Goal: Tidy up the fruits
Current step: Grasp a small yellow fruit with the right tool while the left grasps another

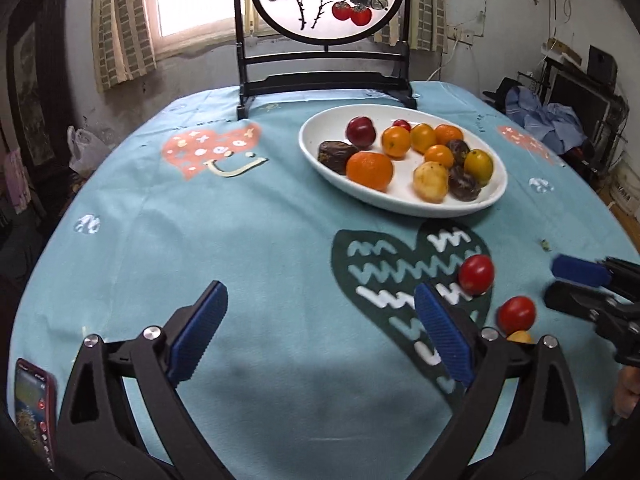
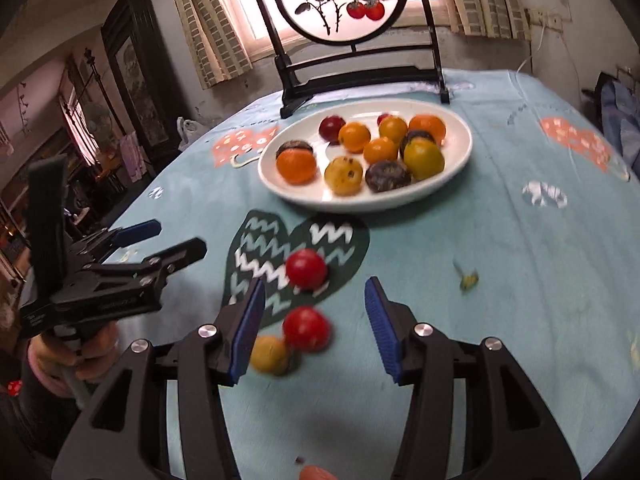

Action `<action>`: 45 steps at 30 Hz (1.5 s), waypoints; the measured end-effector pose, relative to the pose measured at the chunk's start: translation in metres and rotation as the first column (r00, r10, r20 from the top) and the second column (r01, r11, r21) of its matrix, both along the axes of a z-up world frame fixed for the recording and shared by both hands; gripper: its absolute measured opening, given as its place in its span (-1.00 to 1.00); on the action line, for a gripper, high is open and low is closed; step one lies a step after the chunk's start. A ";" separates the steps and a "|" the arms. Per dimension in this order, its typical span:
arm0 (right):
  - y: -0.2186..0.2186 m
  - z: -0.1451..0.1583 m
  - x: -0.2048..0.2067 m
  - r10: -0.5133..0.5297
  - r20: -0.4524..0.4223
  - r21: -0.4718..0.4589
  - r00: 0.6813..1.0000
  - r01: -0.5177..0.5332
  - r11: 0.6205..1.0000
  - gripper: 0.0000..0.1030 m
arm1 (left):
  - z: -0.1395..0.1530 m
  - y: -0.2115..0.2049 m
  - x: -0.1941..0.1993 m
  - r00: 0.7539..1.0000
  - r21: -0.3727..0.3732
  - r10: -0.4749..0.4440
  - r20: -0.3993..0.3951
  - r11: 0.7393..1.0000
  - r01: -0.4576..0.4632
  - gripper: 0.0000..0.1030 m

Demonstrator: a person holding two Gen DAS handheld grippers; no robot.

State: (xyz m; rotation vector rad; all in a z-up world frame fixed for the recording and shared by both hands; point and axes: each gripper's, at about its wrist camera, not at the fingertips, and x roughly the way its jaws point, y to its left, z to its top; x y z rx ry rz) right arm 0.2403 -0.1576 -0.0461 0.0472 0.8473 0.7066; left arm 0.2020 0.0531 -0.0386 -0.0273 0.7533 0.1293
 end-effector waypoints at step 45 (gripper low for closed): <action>-0.022 0.004 -0.008 -0.021 -0.077 0.188 0.997 0.035 0.981 -0.48 | -0.017 -0.063 -0.008 0.887 -0.157 -0.452 -0.099 0.887 0.434 0.02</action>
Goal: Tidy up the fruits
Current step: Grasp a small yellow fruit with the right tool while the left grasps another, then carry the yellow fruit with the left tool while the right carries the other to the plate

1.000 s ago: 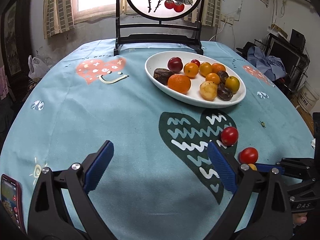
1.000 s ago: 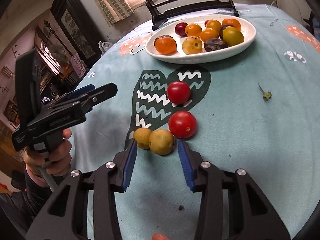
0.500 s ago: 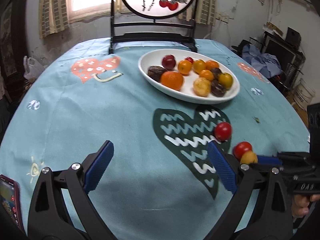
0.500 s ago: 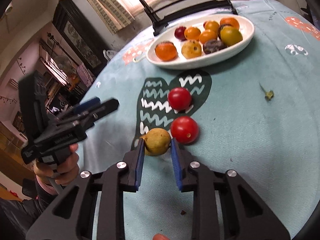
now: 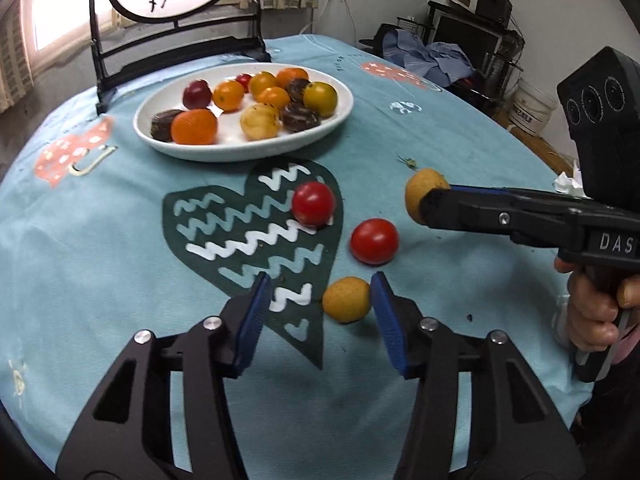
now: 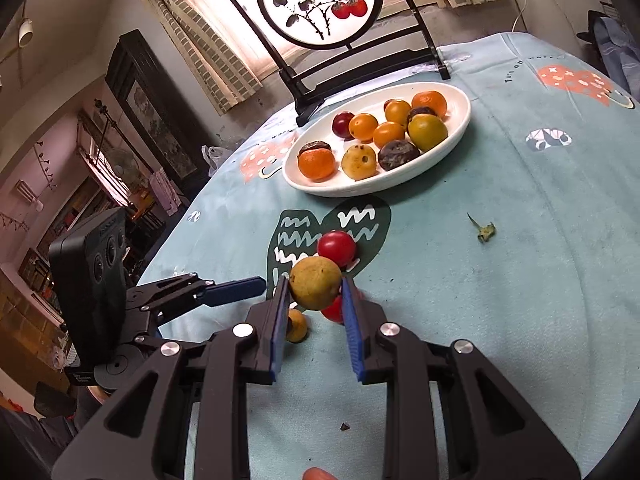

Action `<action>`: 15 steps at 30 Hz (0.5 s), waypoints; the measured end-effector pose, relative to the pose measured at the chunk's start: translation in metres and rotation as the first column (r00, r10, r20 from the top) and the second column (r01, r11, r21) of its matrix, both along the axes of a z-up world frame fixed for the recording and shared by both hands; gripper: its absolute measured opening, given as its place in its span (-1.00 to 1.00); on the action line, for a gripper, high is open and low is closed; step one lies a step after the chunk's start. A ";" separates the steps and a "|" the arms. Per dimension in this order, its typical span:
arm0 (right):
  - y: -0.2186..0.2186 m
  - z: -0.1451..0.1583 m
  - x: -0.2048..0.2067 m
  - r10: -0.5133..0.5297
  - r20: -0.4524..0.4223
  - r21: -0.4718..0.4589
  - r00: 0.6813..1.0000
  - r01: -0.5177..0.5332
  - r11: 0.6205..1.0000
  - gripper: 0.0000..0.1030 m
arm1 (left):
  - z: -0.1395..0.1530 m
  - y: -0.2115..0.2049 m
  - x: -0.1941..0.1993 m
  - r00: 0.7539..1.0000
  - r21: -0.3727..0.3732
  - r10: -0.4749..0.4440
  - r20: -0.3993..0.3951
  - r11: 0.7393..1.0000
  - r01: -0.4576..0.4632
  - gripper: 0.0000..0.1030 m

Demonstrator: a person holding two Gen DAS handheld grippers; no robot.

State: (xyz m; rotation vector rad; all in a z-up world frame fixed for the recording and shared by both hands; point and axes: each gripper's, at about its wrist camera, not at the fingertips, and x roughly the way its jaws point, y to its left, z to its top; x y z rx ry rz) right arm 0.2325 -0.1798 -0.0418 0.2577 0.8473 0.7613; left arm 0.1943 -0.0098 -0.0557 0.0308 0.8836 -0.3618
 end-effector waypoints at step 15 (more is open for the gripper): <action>0.002 0.000 -0.001 -0.016 0.011 -0.034 1.000 0.017 0.999 -0.48 | -0.012 -0.013 0.008 0.997 -0.014 -0.032 -0.073 0.999 0.031 -0.39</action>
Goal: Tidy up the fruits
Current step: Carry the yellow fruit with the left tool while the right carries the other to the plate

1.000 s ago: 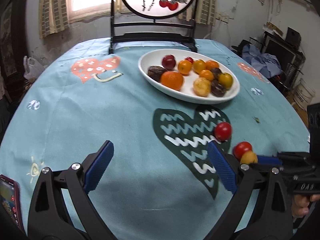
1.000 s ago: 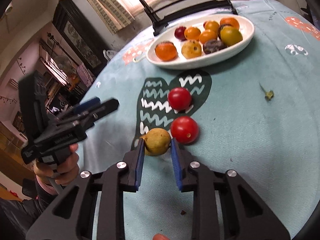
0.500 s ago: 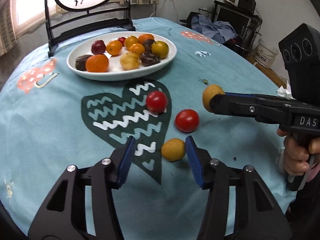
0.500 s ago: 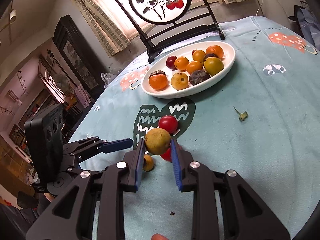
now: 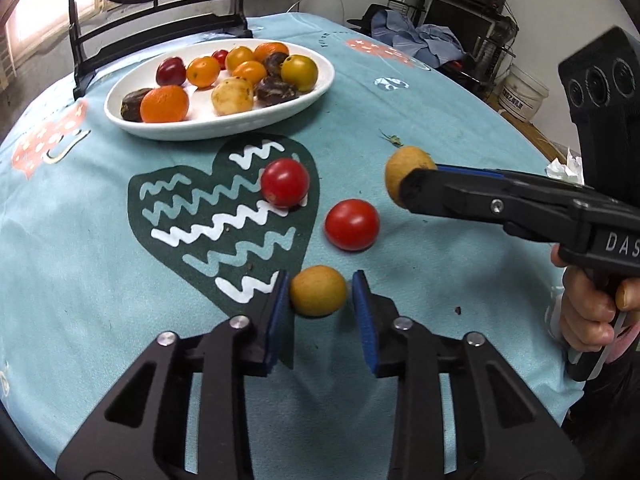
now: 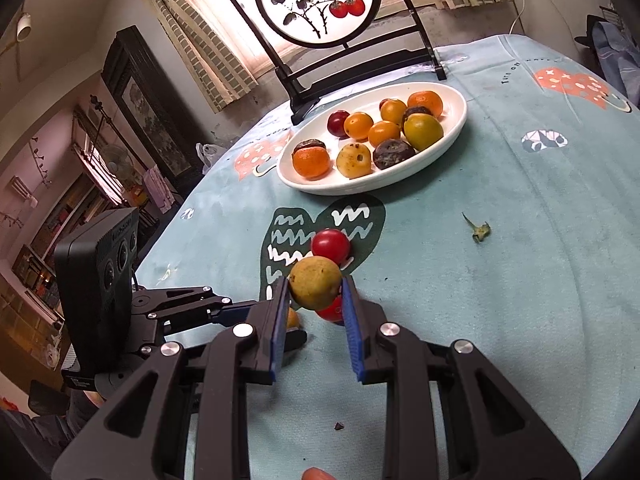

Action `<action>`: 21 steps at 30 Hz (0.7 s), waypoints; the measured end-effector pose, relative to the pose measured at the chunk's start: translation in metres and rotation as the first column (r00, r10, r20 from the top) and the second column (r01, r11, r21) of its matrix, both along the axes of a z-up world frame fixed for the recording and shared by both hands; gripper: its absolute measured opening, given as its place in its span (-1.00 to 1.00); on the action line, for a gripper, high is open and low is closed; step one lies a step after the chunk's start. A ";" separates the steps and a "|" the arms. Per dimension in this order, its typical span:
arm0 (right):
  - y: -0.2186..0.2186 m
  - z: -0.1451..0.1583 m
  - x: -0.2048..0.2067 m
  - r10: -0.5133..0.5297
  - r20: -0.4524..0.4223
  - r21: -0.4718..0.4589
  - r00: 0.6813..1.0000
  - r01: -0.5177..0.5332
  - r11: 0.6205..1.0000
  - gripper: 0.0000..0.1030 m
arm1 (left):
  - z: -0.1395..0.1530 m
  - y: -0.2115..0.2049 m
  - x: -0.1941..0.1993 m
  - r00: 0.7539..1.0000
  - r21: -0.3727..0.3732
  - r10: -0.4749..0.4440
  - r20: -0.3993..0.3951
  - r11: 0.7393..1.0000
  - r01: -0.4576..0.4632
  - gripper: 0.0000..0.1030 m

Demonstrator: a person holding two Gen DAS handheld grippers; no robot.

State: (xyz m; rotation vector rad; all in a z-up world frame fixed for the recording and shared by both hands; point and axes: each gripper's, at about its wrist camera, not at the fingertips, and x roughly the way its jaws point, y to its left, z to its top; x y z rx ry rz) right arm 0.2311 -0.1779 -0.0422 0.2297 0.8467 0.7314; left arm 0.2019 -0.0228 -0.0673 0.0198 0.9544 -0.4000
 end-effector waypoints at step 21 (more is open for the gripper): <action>0.009 0.011 0.020 -0.023 0.052 -0.063 0.998 0.026 0.998 -0.48 | 0.047 0.049 0.027 0.987 -0.200 0.135 0.082 0.973 -0.117 -0.44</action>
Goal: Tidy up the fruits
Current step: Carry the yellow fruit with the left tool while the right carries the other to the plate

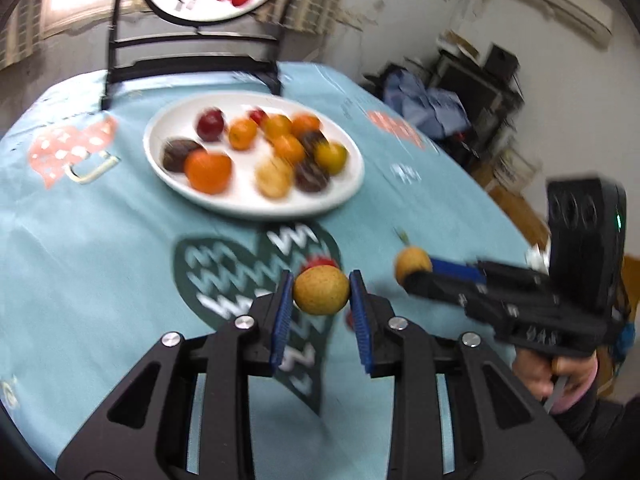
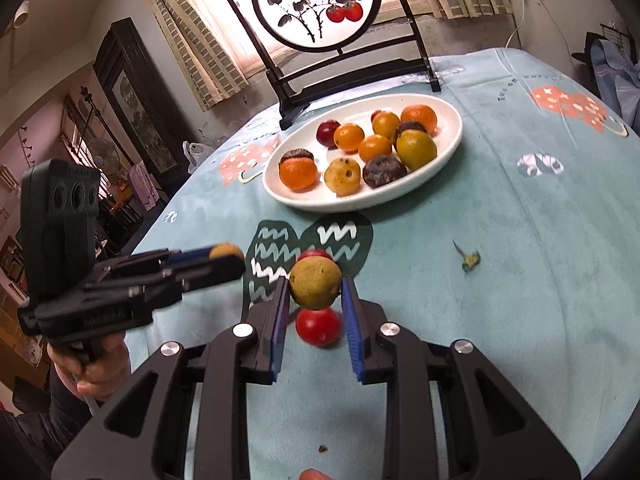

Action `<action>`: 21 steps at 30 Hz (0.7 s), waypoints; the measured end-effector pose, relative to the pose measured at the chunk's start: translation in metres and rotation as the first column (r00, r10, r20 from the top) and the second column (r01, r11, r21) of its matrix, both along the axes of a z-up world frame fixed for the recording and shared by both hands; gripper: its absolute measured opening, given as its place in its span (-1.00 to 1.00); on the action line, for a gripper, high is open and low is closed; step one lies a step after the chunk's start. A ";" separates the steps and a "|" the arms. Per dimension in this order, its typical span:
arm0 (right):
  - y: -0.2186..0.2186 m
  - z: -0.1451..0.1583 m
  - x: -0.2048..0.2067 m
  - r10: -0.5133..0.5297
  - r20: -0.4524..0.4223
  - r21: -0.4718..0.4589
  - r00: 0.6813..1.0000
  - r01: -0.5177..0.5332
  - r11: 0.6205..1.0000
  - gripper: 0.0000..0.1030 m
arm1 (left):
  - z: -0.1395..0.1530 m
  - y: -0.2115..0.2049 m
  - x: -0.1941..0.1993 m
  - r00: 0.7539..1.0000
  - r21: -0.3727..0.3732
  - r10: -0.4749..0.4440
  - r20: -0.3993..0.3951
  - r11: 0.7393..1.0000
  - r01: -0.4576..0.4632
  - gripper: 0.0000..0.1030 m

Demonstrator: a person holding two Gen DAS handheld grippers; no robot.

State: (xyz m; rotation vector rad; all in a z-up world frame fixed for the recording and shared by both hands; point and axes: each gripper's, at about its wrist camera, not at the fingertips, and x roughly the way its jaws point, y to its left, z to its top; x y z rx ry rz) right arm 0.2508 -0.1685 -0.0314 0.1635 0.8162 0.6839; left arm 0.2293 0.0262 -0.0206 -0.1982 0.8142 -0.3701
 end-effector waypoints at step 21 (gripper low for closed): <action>0.066 0.018 0.164 -0.066 0.081 -0.133 0.995 0.076 0.988 -0.48 | 0.020 0.014 0.161 0.971 0.214 0.235 0.033 0.948 -0.236 -0.44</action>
